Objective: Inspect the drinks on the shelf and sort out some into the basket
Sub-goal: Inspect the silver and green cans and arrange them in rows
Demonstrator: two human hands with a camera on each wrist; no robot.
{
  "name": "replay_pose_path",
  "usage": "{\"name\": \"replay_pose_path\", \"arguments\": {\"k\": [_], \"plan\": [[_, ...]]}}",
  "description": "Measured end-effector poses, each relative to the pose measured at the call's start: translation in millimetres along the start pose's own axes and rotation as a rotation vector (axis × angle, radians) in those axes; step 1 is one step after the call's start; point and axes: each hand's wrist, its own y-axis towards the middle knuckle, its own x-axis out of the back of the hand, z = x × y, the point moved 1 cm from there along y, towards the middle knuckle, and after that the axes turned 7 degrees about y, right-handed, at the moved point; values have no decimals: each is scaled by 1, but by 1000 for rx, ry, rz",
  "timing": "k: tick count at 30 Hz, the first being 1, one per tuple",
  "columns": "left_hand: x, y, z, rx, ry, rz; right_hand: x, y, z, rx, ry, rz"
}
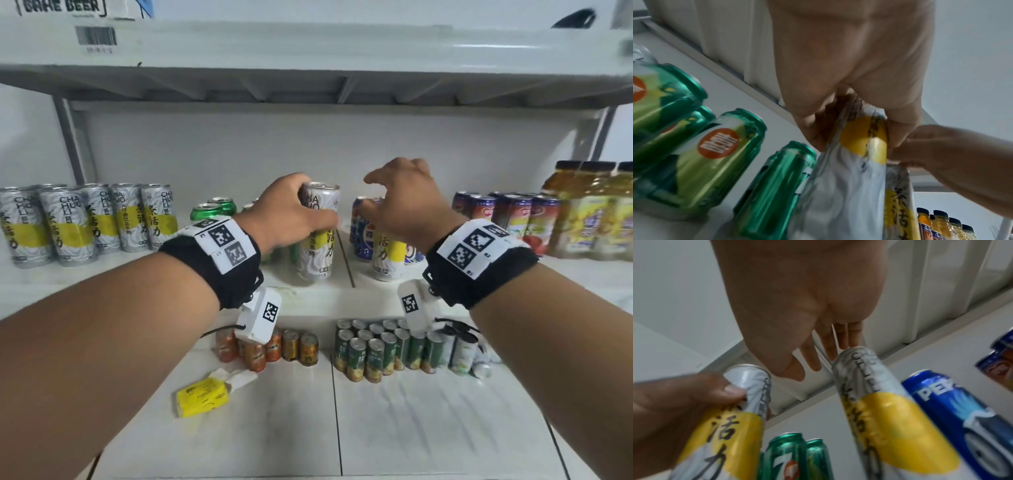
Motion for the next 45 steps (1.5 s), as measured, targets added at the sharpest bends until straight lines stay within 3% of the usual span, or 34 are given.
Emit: {"name": "replay_pose_path", "arguments": {"k": [3,5,11,15,19,25,33,38,45], "plan": [[-8,6,-14,8,52,39,-4,-1,-15,-48,-75,171],[-14,8,-21,1,104,67,-8,-4,-19,-56,-45,203],[-27,6,-33,-86,205,89,-4,-16,-18,-58,-54,186],[-27,2,-45,-188,147,110,10,-27,-12,-81,-68,226],[-27,-3,-61,-295,99,168,37,-49,-2,-72,-107,162],[-53,-16,-86,-428,6,301,77,-96,0,-178,-245,148],[-158,-52,-100,-607,24,613,98,-205,-52,-512,-374,255],[-244,-89,-124,-704,76,735,112,-278,-101,-704,-399,311],[-385,-133,-176,-758,117,903,137,-362,-203,-813,-374,390]]}}
